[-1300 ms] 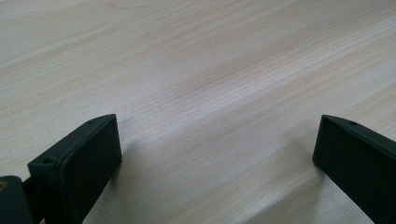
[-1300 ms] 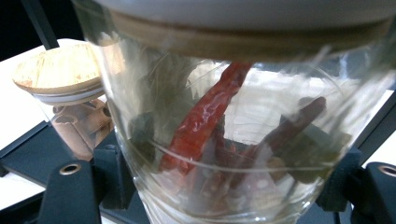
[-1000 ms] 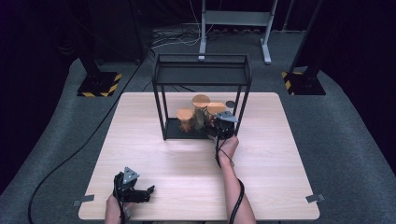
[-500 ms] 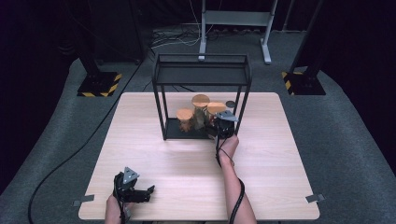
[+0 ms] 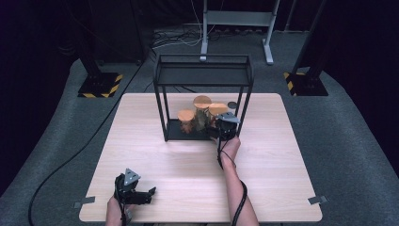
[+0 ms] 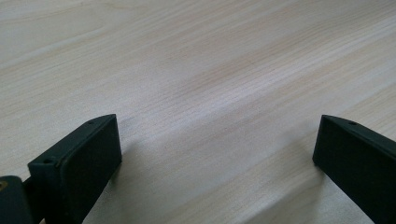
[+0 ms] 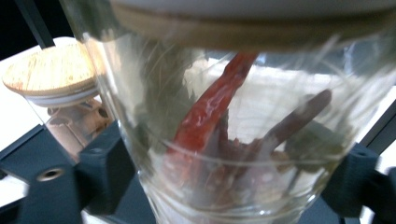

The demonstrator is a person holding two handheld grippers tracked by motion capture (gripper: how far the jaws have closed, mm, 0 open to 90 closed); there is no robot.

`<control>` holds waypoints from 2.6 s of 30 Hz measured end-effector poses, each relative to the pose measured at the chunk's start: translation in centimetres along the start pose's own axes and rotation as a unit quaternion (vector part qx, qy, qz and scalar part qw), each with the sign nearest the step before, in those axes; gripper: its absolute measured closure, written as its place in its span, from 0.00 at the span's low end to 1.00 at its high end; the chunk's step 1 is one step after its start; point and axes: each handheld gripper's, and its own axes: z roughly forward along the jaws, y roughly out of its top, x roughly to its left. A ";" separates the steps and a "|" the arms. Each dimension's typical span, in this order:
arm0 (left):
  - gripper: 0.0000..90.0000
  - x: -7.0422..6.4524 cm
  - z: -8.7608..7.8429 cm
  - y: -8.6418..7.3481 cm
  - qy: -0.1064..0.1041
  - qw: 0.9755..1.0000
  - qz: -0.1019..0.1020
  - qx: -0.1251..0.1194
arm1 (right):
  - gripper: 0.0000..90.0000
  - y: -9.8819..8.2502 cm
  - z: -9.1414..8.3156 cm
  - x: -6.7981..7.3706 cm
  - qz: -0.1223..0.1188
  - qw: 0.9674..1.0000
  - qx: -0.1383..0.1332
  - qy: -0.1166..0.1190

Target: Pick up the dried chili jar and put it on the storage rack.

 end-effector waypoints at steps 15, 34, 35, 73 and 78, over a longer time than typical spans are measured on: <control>0.00 0.0 0.0 0.0 0.000 1.000 0.000 0.000 | 0.03 -0.3 -1.5 0.2 -0.009 1.000 0.018 0.016; 0.00 0.0 0.0 0.0 0.000 1.000 0.000 0.000 | 0.00 -3.0 -7.6 -1.0 -0.022 0.996 0.068 0.057; 0.00 0.0 0.0 0.0 0.000 1.000 0.000 0.000 | 0.00 -3.3 -8.2 -1.2 -0.022 0.995 0.073 0.059; 0.00 0.0 0.0 0.0 0.001 1.000 -0.001 -0.001 | 0.01 -12.8 -17.2 -2.8 -0.029 0.986 0.159 0.046; 0.00 0.0 0.0 0.0 0.001 1.000 -0.001 0.000 | 0.01 -12.8 -17.1 -2.8 -0.032 0.984 0.166 0.054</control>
